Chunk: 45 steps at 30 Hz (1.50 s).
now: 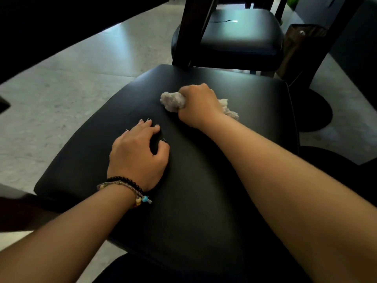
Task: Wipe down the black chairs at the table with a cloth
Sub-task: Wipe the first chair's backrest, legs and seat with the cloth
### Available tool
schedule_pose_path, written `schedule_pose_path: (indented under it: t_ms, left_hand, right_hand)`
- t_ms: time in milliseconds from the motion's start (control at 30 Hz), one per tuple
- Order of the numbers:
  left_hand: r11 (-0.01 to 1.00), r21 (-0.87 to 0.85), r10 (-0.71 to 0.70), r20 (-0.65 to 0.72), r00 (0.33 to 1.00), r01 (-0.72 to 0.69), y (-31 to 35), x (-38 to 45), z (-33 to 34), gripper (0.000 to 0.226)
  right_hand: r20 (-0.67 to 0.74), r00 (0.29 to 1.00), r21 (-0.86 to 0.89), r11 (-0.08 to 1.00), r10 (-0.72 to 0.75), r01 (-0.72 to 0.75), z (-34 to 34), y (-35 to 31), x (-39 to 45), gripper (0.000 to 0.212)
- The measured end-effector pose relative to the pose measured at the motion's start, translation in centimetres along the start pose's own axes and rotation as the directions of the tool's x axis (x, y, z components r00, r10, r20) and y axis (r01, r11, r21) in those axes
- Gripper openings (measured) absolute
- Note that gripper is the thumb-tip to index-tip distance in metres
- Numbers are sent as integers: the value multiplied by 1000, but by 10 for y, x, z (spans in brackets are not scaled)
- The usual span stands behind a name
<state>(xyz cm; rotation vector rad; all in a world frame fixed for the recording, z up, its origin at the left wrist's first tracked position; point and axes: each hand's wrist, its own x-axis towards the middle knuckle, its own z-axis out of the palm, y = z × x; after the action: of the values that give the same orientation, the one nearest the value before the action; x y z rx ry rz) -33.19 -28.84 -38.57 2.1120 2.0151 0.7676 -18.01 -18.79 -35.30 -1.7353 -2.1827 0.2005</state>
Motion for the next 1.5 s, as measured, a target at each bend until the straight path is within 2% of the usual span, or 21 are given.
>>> schedule_pose_path:
  t_ms: [100, 200, 267, 300, 367, 400, 467, 533, 600, 733, 800, 867, 967, 1033, 1133, 1267, 1333, 1400, 1467, 1500]
  left_hand:
    - [1000, -1, 7, 0, 1000, -7, -1, -1, 0, 45]
    - [1000, -1, 10, 7, 1000, -10, -3, -1, 0, 45]
    - [1000, -2, 11, 8, 1000, -11, -2, 0, 1, 46]
    - [1000, -2, 11, 5, 1000, -11, -2, 1, 1, 46]
    - [1000, -2, 9, 0, 1000, -9, -2, 1, 1, 45]
    - [1000, -5, 8, 0, 1000, -8, -2, 0, 1, 45]
    - [1000, -6, 9, -2, 1000, -9, -2, -1, 0, 46]
    - [1000, -2, 12, -6, 1000, -12, -2, 1, 0, 45]
    - [1000, 6, 15, -1, 1000, -15, -3, 1, 1, 45]
    - [1000, -3, 15, 6, 1000, -15, -3, -2, 1, 46]
    - [1000, 0, 14, 14, 1000, -14, -3, -2, 1, 46]
    - [1000, -1, 15, 14, 1000, -15, -3, -1, 1, 47]
    - [1000, 7, 14, 9, 1000, -14, -3, 0, 1, 46]
    - [1000, 9, 10, 3, 1000, -10, -3, 0, 1, 46]
    - [1000, 9, 15, -2, 1000, -15, -3, 0, 1, 46]
    - [1000, -13, 20, 4, 1000, -20, -1, -2, -2, 54]
    - [1000, -25, 12, 6, 1000, -11, 1, -3, -4, 57]
    - [1000, -20, 8, 5, 1000, -8, 2, -2, -5, 55]
    - [1000, 0, 3, 6, 1000, -3, 0, 0, -5, 48]
    - [1000, 9, 0, 7, 1000, 0, -1, 0, -5, 46]
  right_hand:
    - [13, 993, -25, 992, -121, 121, -7, 5, -30, 9]
    - [122, 967, -6, 974, -223, 225, -25, 14, -73, 9]
    - [89, 975, 38, 979, -204, 202, -35, 21, -74, 6]
    - [8, 986, 49, 985, -167, 167, -37, 22, -63, 5]
    - [-136, 990, 73, 996, -42, 53, -37, 22, -35, 16]
    - [-146, 989, 95, 995, 10, 4, -33, 20, -24, 21]
    - [-18, 999, 61, 997, 43, -41, -19, 12, -11, 29]
    - [69, 998, -61, 998, -11, 15, -8, 6, -13, 31]
    - [87, 992, -90, 991, -90, 98, -11, 5, -30, 31]
    - [158, 921, 10, 933, -357, 360, -30, 8, -92, 26]
    - [205, 881, 117, 904, -427, 412, -43, 11, -111, 21]
    - [115, 916, 154, 918, -384, 366, -50, 18, -102, 20]
    - [-146, 982, 190, 971, -118, 145, -42, 22, -61, 22]
    - [-69, 997, 169, 985, -26, 37, -28, 19, -36, 26]
    - [74, 989, 73, 990, -124, 119, -16, 9, -30, 21]
    - [137, 930, 141, 936, -342, 323, -27, 10, -72, 24]
    - [172, 898, 162, 911, -405, 379, -35, 13, -84, 27]
    - [96, 919, 164, 917, -381, 363, -37, 13, -75, 28]
    - [-32, 965, 160, 951, -261, 263, -30, 10, -59, 28]
    - [-47, 979, 126, 971, -199, 203, -25, 9, -51, 25]
